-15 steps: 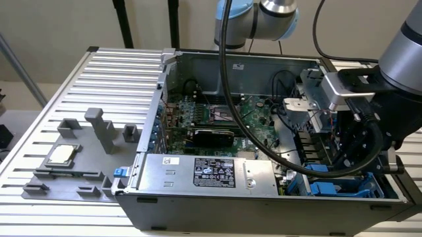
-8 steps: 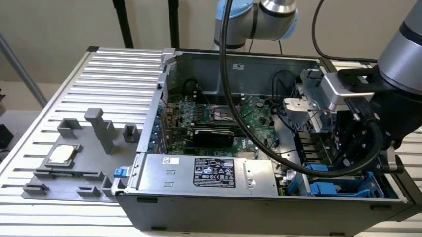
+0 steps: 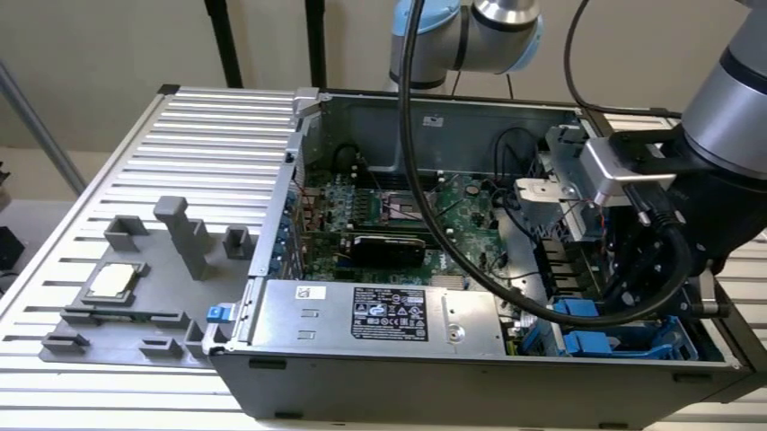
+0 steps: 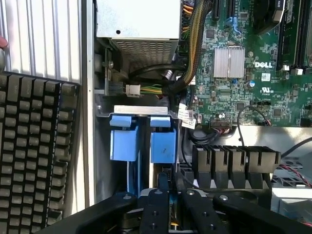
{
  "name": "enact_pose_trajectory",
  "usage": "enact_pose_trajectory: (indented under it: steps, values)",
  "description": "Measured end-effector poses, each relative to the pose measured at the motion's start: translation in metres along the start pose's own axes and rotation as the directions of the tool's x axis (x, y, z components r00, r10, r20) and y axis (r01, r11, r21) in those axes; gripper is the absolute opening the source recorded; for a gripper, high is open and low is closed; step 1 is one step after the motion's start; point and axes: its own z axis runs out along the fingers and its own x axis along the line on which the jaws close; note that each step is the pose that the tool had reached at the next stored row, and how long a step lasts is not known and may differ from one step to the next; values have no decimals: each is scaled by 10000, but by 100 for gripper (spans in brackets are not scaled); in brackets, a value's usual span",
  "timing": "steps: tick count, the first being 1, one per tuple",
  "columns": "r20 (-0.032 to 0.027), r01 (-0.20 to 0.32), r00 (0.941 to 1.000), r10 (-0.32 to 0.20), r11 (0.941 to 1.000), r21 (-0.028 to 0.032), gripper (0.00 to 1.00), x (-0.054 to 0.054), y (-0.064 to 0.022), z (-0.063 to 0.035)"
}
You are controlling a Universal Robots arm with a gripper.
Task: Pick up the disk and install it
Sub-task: 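Insert the second disk wire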
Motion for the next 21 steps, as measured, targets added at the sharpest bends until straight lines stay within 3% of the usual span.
enact_pose_trajectory:
  steps: [3,4,8,14,21]
  values:
    - [10,3,10000,-3,10000,1,0,3,0,7]
    - [13,3,10000,-3,10000,2,100,5,0,4]
    - [11,4,10000,-4,10000,1,100,10,12,-62]
    - [12,1,10000,-1,10000,1,100,13,149,-111]
    - [14,3,10000,-3,10000,1,100,13,148,-112]
